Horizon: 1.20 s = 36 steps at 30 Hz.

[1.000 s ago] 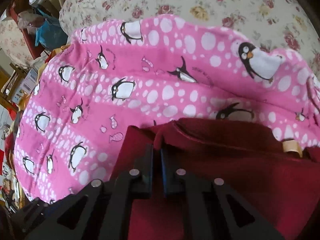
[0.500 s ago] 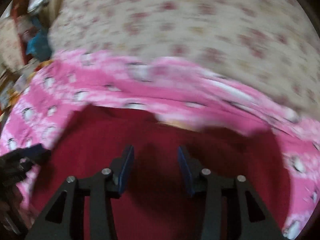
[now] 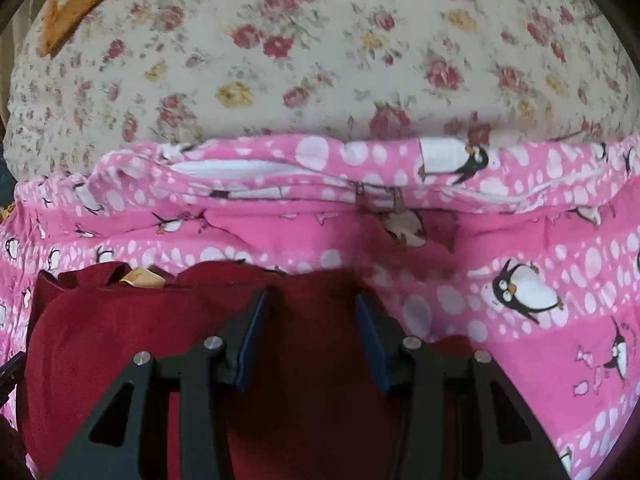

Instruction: Fold small clothes

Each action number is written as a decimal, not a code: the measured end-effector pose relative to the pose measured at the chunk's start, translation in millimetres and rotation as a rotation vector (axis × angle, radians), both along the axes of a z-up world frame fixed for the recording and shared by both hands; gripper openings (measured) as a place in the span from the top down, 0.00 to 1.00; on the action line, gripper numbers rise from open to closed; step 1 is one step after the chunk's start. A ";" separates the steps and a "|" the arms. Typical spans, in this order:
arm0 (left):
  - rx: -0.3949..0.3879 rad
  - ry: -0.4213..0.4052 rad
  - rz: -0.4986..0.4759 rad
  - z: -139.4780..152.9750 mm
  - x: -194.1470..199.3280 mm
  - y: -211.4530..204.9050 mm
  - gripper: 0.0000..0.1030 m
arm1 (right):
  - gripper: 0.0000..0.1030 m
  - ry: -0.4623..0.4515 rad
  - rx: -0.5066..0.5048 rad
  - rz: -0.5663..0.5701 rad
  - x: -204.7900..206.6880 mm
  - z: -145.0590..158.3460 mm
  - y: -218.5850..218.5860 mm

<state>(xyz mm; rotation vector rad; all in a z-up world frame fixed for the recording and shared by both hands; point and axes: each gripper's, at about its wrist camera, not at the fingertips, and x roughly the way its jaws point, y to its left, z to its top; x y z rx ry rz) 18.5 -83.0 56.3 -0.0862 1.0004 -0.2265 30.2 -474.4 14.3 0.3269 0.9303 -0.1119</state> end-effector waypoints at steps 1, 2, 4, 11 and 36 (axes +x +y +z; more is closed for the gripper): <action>0.001 -0.002 0.000 0.5 -0.6 0.2 0.68 | 0.54 -0.003 -0.005 0.003 -3.2 4.5 1.2; 0.002 -0.003 0.000 1.0 -1.1 0.4 0.68 | 0.54 -0.007 -0.010 0.005 -8.0 9.9 1.6; 0.005 -0.005 0.000 2.0 -2.3 0.5 0.68 | 0.51 -0.040 -0.011 0.018 -22.4 25.2 7.5; 0.021 -0.024 -0.006 7.6 -9.0 -0.2 0.68 | 0.42 -0.045 0.080 0.120 -51.6 43.5 44.0; 0.001 -0.014 -0.031 8.5 -17.0 4.8 0.68 | 0.42 -0.068 0.096 0.456 33.2 64.4 241.4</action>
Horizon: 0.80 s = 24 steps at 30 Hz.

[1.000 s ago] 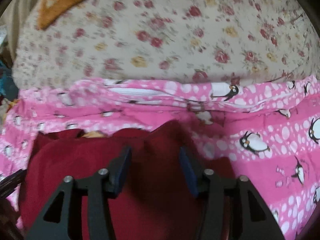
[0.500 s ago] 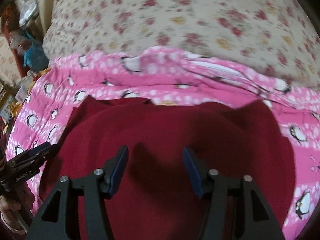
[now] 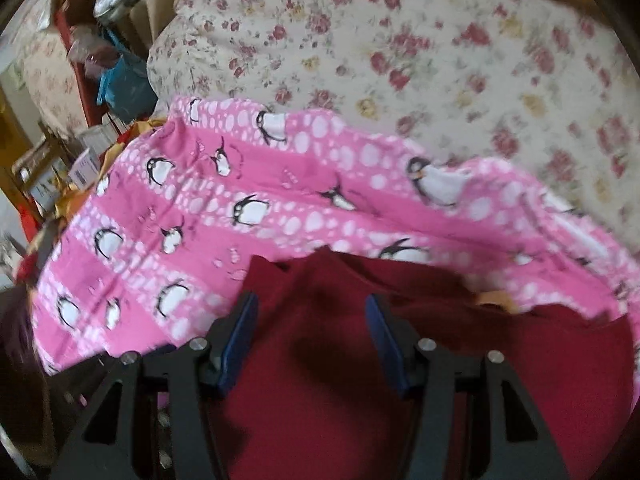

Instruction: Fold small clothes

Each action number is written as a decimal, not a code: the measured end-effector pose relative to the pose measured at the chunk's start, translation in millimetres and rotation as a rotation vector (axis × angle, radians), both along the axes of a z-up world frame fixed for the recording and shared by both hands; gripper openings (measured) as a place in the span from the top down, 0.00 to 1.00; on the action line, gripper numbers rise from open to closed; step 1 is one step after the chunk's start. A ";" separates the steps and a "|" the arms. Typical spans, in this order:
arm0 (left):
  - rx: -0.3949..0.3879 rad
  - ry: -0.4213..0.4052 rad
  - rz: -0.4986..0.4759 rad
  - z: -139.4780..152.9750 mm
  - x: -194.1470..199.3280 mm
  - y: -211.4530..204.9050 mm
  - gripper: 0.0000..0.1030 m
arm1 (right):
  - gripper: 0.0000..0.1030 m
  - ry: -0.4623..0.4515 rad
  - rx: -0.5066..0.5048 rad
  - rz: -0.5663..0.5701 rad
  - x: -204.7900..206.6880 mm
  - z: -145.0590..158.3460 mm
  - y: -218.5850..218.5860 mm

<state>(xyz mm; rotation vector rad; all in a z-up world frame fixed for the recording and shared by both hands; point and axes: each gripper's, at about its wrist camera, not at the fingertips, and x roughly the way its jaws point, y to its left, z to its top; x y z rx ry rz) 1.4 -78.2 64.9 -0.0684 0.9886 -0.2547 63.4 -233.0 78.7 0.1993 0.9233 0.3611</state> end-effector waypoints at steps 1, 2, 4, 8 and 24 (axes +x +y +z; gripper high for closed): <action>0.000 0.000 0.000 -0.4 0.0 -0.1 0.68 | 0.42 0.016 0.010 -0.002 4.3 -2.8 3.2; 0.001 0.001 -0.001 -0.6 -0.1 -0.3 0.68 | 0.42 0.024 0.018 -0.003 6.3 -4.8 4.8; -0.001 0.004 0.001 -0.8 0.1 -0.2 0.68 | 0.42 0.044 0.037 0.014 11.1 -10.0 12.8; -0.009 0.008 0.002 -0.9 0.3 1.3 0.68 | 0.64 0.077 -0.026 0.066 21.5 -27.9 32.9; -0.019 0.025 0.012 -4.6 0.7 2.7 0.68 | 0.63 0.122 0.074 0.048 22.0 -35.7 28.7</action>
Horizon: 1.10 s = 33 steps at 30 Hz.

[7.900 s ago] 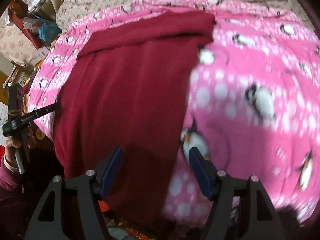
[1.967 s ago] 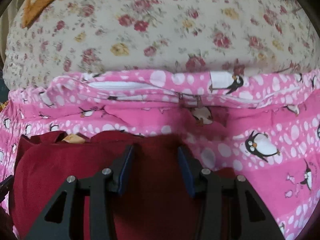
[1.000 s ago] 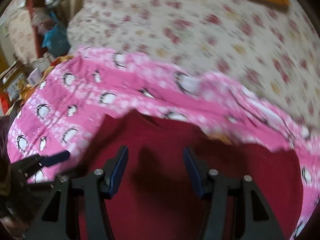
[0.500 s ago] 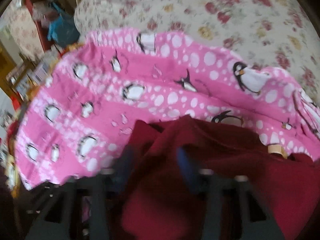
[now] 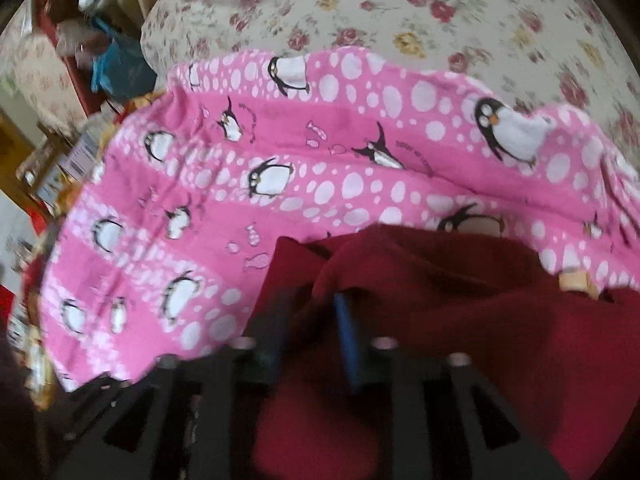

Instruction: Fold small clothes

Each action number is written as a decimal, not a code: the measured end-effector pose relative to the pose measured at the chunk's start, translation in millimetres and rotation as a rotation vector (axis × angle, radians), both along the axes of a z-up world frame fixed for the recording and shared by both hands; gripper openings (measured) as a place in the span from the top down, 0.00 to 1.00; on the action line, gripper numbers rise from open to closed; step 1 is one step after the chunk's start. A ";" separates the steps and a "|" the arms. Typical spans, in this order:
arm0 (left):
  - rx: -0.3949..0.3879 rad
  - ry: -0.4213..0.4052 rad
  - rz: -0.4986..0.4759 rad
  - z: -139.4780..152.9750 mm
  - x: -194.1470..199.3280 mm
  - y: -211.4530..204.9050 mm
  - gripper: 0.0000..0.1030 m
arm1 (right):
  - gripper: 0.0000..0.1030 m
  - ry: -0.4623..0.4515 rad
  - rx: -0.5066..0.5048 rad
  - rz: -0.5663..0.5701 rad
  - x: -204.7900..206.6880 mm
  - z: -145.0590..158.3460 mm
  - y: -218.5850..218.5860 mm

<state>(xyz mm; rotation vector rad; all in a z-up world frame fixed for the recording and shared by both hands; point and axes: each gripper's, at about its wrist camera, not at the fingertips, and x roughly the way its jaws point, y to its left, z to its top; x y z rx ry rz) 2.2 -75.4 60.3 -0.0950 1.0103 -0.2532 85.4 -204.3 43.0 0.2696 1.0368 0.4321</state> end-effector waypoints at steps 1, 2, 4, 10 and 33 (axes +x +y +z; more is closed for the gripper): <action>-0.001 0.001 0.001 -0.1 0.0 0.4 0.68 | 0.59 -0.002 0.004 0.000 -2.5 2.9 -1.6; -0.004 0.002 0.004 -0.1 -0.3 0.6 0.68 | 0.57 -0.008 -0.005 0.004 -5.4 6.7 -2.5; -0.010 0.003 0.007 0.0 -2.1 1.4 0.68 | 0.45 -0.008 -0.014 0.008 -7.6 10.3 -2.3; -0.046 0.015 0.007 -0.1 -10.1 8.1 0.67 | 0.34 0.013 -0.068 0.034 -5.4 9.3 12.5; -0.095 0.032 -0.042 -0.6 -18.0 -5.5 0.63 | 0.82 -0.023 -0.123 0.086 -9.2 11.7 1.8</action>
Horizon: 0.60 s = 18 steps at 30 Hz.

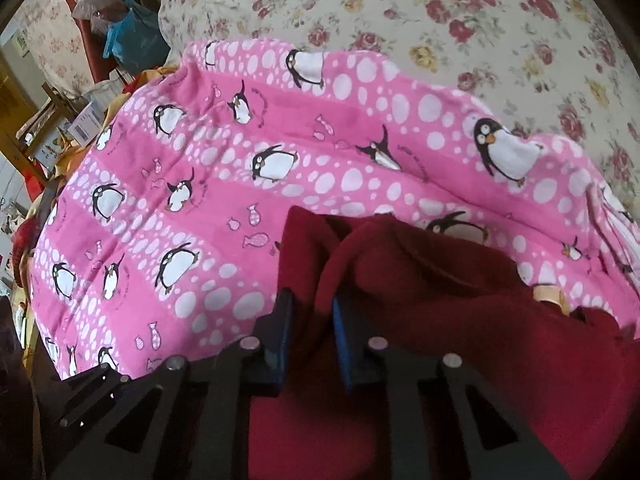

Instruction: Fold small clothes

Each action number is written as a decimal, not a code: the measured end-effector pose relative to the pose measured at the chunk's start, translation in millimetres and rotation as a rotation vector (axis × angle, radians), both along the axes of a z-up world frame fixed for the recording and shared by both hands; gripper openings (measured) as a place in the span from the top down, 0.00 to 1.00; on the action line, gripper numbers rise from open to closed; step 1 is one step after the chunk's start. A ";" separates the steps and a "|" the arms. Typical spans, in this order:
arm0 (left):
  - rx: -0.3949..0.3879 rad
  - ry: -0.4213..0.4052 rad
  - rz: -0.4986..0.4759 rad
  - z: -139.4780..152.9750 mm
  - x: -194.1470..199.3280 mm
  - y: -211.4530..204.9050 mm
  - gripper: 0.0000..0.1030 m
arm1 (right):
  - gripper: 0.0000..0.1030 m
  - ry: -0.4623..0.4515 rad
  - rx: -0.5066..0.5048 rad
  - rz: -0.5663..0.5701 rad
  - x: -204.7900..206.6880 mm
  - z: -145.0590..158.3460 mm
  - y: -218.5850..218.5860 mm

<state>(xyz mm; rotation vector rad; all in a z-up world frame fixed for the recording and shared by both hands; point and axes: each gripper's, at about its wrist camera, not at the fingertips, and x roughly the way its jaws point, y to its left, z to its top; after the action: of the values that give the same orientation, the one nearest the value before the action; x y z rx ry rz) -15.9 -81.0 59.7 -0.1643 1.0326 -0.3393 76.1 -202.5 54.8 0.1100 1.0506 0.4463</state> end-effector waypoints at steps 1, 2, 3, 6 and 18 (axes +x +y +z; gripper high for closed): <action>0.005 -0.004 -0.003 0.0 0.6 -1.1 0.63 | 0.82 -0.004 0.001 -0.001 -1.1 0.9 -0.9; 0.010 -0.009 -0.005 0.3 0.2 -2.5 0.63 | 0.82 -0.009 0.002 -0.001 -2.1 1.9 -0.9; 0.013 -0.013 -0.006 0.2 0.2 -3.1 0.63 | 0.82 -0.015 0.003 -0.002 -2.6 2.7 -1.1; 0.011 -0.012 -0.008 -1.1 1.1 -2.8 0.63 | 0.82 -0.022 0.009 -0.006 -4.6 5.4 -4.3; -0.021 -0.014 -0.004 -0.9 0.7 -5.4 0.67 | 0.82 0.004 0.052 -0.023 -6.4 8.9 -16.1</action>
<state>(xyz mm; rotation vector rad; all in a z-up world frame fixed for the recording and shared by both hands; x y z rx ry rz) -15.1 -86.4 58.8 -0.1779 1.0159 -0.3547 69.7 -218.6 63.6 0.1689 1.0407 0.4528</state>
